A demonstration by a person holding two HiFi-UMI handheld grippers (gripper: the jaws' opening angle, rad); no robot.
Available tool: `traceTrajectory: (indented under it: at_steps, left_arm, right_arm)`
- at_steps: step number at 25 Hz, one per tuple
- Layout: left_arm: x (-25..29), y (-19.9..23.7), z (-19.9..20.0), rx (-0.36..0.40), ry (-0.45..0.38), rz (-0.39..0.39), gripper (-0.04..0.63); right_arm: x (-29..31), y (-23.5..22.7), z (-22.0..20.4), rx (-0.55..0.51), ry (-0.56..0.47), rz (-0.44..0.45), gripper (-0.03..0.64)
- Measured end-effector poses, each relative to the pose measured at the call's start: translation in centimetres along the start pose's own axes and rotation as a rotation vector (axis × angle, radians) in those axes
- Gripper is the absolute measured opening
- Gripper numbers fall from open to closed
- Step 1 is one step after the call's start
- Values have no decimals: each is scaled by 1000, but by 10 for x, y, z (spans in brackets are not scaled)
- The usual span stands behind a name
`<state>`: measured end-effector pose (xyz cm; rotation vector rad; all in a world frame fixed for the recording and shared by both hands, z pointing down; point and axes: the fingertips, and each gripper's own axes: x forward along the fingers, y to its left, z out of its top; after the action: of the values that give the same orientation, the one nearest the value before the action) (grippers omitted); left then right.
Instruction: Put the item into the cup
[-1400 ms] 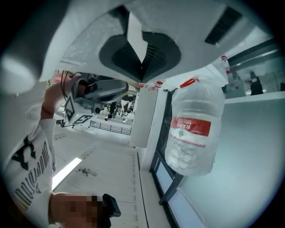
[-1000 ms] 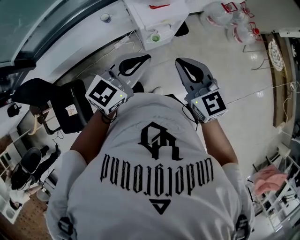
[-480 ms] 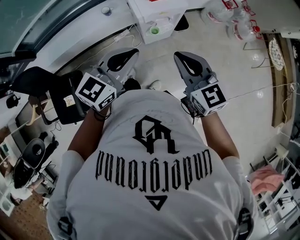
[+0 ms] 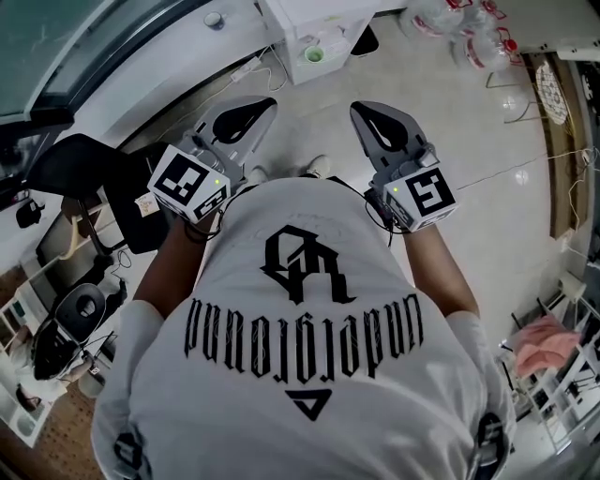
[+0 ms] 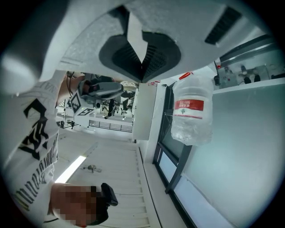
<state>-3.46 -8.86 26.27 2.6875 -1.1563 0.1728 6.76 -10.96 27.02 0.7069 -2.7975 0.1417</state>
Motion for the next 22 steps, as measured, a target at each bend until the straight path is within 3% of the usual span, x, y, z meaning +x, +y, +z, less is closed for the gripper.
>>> traceTrajectory:
  at_steps: [15,22]
  left_arm:
    - [-142,14,-12,14,-63,-94,14]
    - [-180,-7,-20,14,-72,-158,14]
  right_arm:
    - [35,129,17,16,1,-108,15]
    - [16,178,17,14,12,-168,15]
